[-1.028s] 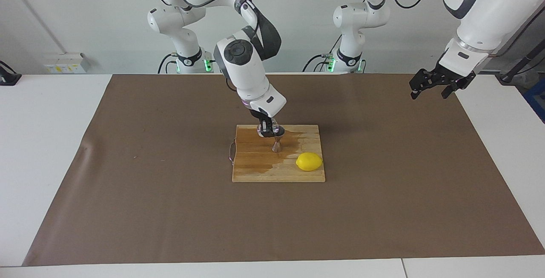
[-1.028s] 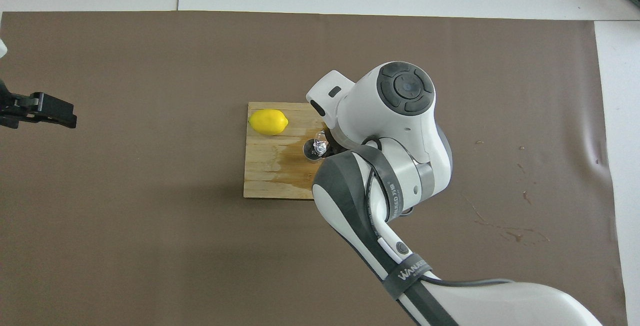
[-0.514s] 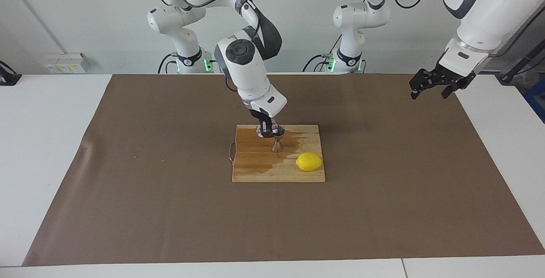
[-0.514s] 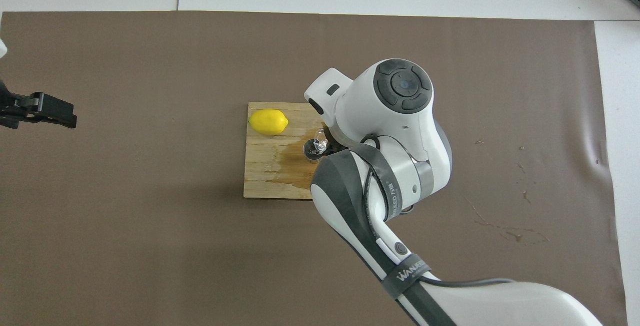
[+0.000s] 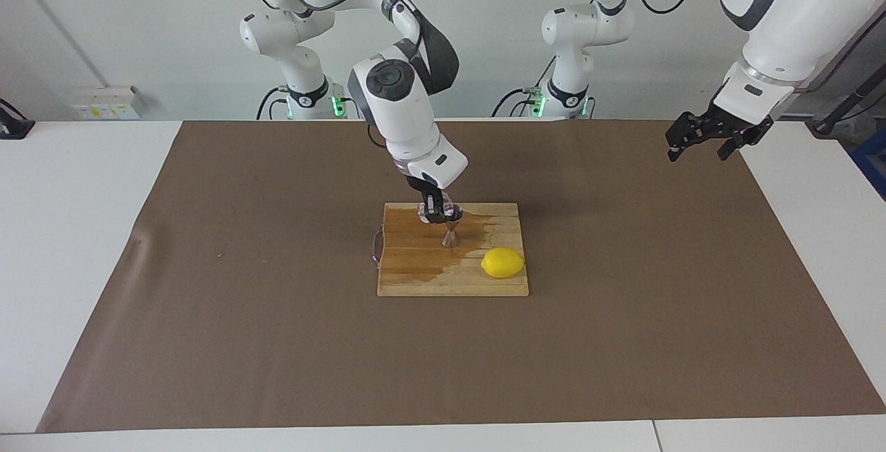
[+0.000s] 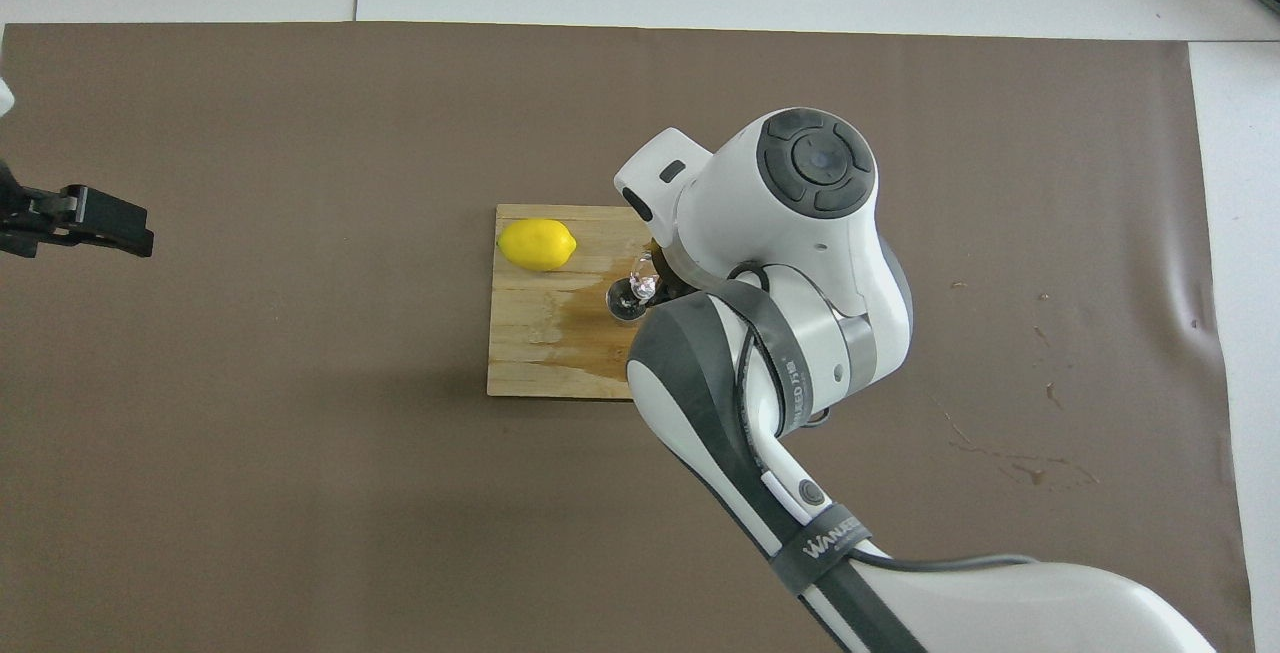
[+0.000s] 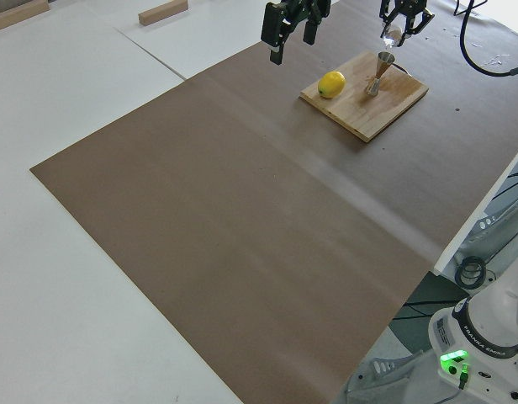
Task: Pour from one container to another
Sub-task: 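Raise the clear glass upright and carry it away from the board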
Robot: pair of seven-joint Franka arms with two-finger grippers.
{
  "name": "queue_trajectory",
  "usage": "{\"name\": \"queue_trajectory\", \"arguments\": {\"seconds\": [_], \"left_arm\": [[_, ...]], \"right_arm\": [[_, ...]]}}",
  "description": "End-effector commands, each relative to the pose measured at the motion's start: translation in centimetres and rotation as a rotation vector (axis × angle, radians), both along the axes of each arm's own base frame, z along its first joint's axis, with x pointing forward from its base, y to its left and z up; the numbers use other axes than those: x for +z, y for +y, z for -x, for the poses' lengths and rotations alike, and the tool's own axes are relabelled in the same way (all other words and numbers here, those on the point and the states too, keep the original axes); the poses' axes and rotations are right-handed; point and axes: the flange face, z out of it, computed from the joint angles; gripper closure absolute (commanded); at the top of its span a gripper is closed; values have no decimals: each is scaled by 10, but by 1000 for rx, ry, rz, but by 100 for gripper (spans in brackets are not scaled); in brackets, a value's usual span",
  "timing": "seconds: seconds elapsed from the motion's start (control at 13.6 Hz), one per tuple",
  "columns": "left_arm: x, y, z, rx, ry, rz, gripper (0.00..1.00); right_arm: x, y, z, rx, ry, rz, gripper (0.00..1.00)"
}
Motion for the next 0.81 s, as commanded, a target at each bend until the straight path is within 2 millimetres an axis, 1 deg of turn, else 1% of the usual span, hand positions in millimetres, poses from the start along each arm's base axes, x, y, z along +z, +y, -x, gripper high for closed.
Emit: {"name": "queue_trajectory", "arguments": {"seconds": [0.0, 0.15, 0.29, 0.37, 0.44, 0.59, 0.73], "left_arm": [[3, 1, 9, 6, 7, -6, 0], [3, 0, 9, 5, 7, -6, 0], [3, 1, 9, 6, 7, -6, 0], [3, 1, 9, 6, 7, -6, 0], [3, 0, 9, 5, 7, -6, 0], [3, 1, 9, 6, 7, -6, 0], [3, 2, 9, 8, 7, -6, 0]], "right_arm": [[14, -30, -9, -59, 70, -95, 91], [17, -62, -20, -63, 113, -192, 91], [15, -106, -35, -56, 130, -263, 91], [10, -128, -40, -53, 139, -287, 91], [5, -155, -46, -49, 134, -323, 91], [-14, -211, -56, -35, 109, -376, 91], [-40, -272, -59, -22, 103, -434, 91]]}}
